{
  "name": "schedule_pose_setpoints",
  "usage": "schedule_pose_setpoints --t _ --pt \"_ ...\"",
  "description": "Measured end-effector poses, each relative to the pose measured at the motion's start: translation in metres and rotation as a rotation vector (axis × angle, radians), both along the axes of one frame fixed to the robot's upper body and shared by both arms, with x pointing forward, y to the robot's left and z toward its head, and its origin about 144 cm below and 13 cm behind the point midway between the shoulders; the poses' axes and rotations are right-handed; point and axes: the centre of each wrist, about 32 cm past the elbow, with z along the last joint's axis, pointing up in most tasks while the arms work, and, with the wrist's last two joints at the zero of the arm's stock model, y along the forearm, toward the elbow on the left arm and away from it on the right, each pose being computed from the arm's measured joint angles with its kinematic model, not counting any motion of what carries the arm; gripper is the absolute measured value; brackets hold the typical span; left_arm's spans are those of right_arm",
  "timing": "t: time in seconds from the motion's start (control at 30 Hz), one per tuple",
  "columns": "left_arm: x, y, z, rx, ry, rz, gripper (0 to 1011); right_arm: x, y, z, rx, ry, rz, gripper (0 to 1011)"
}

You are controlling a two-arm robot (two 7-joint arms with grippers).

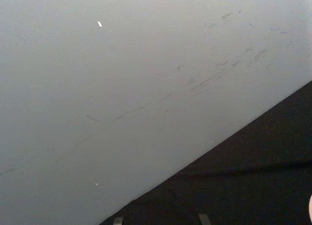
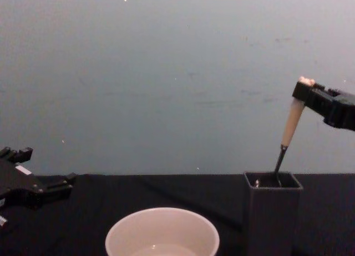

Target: Pick up the stirring spoon with one hand, stir inside the cup, then place it back in its original position.

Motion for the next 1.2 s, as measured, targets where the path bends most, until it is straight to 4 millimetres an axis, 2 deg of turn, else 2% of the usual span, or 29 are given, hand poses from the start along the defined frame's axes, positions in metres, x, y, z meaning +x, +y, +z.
schedule_pose_setpoints --t 0.8,1.2 --pt "0.0 0.0 0.0 0.0 0.0 0.0 1001 0.009 0.001 -0.025 0.002 0.141 0.01 214" --pt "0.0 0.0 0.0 0.0 0.0 0.0 1001 0.008 0.001 -0.029 0.007 0.166 0.008 214"
